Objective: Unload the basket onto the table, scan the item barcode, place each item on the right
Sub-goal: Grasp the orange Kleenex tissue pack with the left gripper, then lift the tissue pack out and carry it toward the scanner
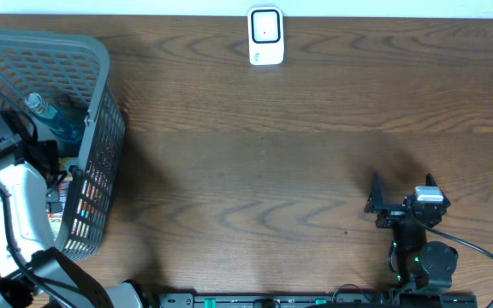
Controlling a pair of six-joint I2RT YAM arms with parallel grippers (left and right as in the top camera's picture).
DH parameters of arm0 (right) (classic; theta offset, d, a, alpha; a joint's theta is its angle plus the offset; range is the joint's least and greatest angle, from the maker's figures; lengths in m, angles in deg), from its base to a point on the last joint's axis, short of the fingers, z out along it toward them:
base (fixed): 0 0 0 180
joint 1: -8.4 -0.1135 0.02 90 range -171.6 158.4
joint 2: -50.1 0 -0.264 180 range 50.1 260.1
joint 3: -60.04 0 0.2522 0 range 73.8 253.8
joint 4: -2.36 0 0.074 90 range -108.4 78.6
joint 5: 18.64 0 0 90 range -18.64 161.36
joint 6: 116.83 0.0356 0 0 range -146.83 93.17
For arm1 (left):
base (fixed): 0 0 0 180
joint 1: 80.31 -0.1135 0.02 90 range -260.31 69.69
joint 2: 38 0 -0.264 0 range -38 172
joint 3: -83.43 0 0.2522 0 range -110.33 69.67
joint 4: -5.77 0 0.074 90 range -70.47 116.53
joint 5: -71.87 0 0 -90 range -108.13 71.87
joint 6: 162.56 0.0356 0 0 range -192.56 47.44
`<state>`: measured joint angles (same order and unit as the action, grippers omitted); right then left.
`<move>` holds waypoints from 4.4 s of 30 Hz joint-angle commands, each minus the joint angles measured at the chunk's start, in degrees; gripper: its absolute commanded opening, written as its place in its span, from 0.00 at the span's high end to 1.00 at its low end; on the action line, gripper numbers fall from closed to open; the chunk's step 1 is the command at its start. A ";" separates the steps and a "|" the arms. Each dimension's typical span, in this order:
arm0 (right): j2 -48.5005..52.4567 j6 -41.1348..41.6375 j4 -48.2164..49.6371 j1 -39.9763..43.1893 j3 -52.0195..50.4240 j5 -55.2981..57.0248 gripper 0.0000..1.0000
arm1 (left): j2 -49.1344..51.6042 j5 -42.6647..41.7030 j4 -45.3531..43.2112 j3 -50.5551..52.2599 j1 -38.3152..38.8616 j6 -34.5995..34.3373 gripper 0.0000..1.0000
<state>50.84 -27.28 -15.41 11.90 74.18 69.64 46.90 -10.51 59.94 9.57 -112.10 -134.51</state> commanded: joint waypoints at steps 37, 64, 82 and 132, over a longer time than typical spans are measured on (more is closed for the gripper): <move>-0.13 0.81 -0.22 -0.46 -0.07 0.09 0.01 | 5.66 -0.13 -6.69 -0.94 -0.28 10.91 0.93; -0.13 0.81 -0.22 -0.46 -0.07 0.09 0.01 | -32.39 -0.13 -10.12 -0.96 16.09 31.10 0.93; -0.13 0.81 -0.22 -0.46 -0.07 0.09 0.01 | -24.94 -0.15 -16.41 -0.94 53.20 29.73 0.93; -0.13 0.81 -0.22 -0.46 -0.07 0.09 0.01 | 27.17 -11.34 -58.62 -0.96 77.09 -47.95 0.12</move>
<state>50.84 -27.28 -15.39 11.90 74.18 69.64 74.51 -17.66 2.74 9.20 -34.86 -187.34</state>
